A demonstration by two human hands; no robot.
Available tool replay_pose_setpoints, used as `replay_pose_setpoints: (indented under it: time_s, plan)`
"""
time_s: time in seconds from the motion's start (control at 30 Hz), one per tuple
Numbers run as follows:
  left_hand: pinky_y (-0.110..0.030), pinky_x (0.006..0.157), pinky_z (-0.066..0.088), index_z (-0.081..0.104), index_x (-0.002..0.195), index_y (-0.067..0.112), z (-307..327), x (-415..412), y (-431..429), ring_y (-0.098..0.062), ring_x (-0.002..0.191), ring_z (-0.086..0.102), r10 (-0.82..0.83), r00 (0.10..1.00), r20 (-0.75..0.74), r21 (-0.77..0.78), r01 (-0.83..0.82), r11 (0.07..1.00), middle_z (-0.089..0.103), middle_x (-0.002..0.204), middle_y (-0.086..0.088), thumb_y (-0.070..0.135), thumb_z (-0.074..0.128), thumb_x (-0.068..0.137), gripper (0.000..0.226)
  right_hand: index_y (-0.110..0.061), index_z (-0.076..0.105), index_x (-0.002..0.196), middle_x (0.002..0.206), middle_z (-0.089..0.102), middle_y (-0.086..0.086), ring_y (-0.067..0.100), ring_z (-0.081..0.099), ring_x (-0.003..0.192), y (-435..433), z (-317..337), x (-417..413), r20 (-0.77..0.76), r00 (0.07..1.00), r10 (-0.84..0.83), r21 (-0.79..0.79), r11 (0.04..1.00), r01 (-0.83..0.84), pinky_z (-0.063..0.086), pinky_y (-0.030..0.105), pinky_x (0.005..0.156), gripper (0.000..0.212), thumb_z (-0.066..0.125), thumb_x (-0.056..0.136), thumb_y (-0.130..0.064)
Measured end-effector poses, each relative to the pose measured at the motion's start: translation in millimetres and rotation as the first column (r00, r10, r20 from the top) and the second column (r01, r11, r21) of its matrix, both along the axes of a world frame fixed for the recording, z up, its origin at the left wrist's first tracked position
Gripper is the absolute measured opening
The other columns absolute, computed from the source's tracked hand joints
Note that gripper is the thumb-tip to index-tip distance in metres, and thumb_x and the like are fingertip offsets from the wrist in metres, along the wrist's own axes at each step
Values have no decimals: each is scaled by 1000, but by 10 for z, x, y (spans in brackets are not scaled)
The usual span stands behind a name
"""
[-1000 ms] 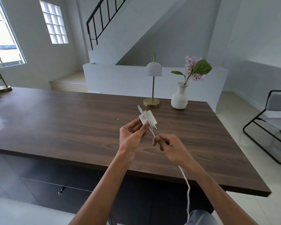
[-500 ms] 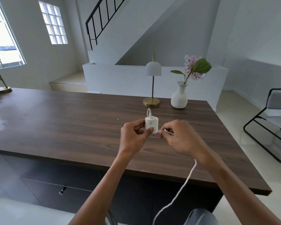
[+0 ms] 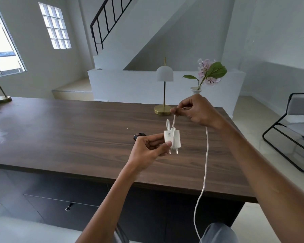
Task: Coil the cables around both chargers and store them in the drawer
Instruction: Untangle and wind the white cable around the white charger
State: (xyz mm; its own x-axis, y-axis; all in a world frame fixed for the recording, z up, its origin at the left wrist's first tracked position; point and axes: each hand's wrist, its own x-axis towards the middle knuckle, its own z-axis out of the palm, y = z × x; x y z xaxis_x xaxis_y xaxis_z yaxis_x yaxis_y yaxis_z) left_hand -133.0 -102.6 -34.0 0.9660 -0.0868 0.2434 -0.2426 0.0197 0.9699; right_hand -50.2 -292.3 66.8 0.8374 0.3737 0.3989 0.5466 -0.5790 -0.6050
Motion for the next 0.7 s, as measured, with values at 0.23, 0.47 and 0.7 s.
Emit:
replay_pose_setpoints:
  time_s: [0.23,0.47,0.7]
  plan:
    - [-22,78,58,78,86,16,-156,108,-137,-7,81,75,83,997,-9,-12,-83,996,80,84,4,-9,65,91,28,-5,75,82,50,56,-9,2,38,37,176,-572,1,-258,966,30,317,947,56,31,14,43,34,72,87,-39]
    - [-26,69,62,76,99,21,-671,149,-200,-13,82,71,253,955,-154,190,-223,956,74,93,-2,17,71,92,9,-3,77,88,38,52,-22,-10,50,39,14,-838,107,-274,943,-189,258,930,261,36,5,45,31,73,89,-34]
    - [-21,70,56,76,105,17,-340,200,-568,4,83,68,-24,992,-123,118,39,992,77,94,6,34,62,100,22,-7,79,88,78,76,5,7,63,71,-26,-458,150,-117,981,-152,216,961,174,50,24,68,31,75,86,-37]
